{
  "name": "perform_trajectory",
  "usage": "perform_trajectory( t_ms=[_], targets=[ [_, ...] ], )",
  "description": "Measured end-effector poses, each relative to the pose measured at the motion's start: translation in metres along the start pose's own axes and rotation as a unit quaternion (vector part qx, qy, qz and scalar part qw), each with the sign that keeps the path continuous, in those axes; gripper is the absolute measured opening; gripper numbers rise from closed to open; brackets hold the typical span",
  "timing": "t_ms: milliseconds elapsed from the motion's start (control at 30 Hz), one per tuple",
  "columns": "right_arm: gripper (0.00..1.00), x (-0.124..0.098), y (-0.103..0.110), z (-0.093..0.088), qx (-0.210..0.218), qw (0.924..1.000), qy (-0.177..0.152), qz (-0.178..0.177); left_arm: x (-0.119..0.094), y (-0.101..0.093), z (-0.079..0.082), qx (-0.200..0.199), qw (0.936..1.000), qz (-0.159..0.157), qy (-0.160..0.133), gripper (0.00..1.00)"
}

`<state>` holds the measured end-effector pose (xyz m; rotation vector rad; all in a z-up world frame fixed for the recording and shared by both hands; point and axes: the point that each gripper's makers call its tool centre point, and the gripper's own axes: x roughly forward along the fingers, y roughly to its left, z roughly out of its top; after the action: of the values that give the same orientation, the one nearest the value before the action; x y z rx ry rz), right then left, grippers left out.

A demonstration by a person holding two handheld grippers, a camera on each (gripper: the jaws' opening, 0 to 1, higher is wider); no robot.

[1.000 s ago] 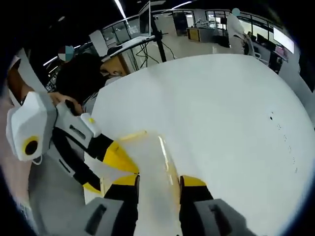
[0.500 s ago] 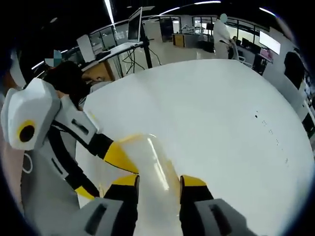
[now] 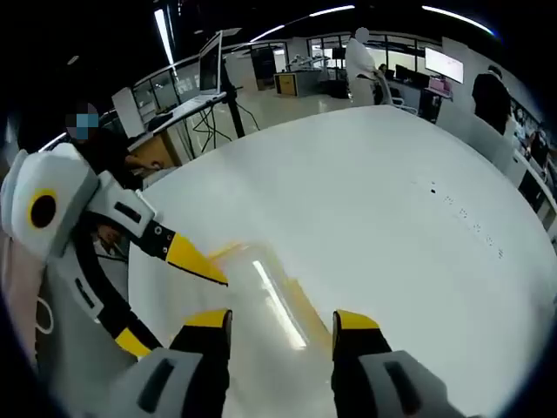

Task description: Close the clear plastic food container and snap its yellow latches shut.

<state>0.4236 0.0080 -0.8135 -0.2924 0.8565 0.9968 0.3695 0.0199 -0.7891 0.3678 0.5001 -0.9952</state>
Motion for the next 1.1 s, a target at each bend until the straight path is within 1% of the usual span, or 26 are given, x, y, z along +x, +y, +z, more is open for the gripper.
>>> perform_trajectory(
  t_ms=[33, 133, 167, 267, 367, 467, 600, 700, 833, 933, 1000, 1100],
  targets=[
    [0.53, -0.003, 0.0, 0.001, 0.001, 1.0, -0.006, -0.008, -0.004, 0.002, 0.001, -0.013, 0.9999, 0.002, -0.004, 0.47],
    [0.53, -0.01, -0.003, 0.004, 0.015, 0.9994, -0.023, -0.022, -0.009, 0.007, -0.001, -0.002, 0.9999, 0.014, -0.002, 0.49],
    [0.53, -0.013, -0.006, 0.005, 0.026, 0.9988, -0.031, -0.027, -0.012, 0.008, -0.001, 0.0, 0.9999, 0.017, -0.002, 0.49],
    [0.54, -0.024, -0.014, 0.01, 0.044, 0.9967, -0.05, -0.047, -0.016, 0.011, -0.003, -0.001, 0.9997, 0.025, -0.002, 0.5],
    [0.52, -0.037, -0.015, 0.013, 0.065, 0.9938, -0.07, -0.058, -0.021, 0.016, -0.005, -0.006, 0.9993, 0.037, 0.001, 0.5],
    [0.53, -0.048, -0.015, 0.011, 0.07, 0.9919, -0.08, -0.069, -0.025, 0.021, -0.009, -0.022, 0.9986, 0.049, 0.0, 0.51],
    [0.53, -0.057, -0.013, 0.003, 0.082, 0.9898, -0.086, -0.078, -0.03, 0.025, -0.016, -0.04, 0.9976, 0.057, 0.002, 0.5],
    [0.52, -0.063, -0.008, -0.006, 0.085, 0.9888, -0.087, -0.086, -0.033, 0.027, -0.022, -0.037, 0.9973, 0.063, 0.011, 0.5],
    [0.52, -0.065, -0.003, -0.018, 0.097, 0.987, -0.086, -0.096, -0.037, 0.029, -0.027, -0.057, 0.9961, 0.067, 0.008, 0.49],
    [0.52, -0.066, 0.004, -0.027, 0.11, 0.9854, -0.088, -0.095, -0.037, 0.028, -0.029, -0.061, 0.9959, 0.066, 0.009, 0.5],
    [0.51, -0.066, 0.008, -0.032, 0.114, 0.9849, -0.089, -0.096, -0.038, 0.027, -0.029, -0.065, 0.996, 0.061, 0.004, 0.5],
    [0.51, -0.068, 0.009, -0.038, 0.123, 0.9829, -0.09, -0.102, -0.036, 0.025, -0.033, -0.07, 0.996, 0.055, 0.012, 0.5]
  ],
)
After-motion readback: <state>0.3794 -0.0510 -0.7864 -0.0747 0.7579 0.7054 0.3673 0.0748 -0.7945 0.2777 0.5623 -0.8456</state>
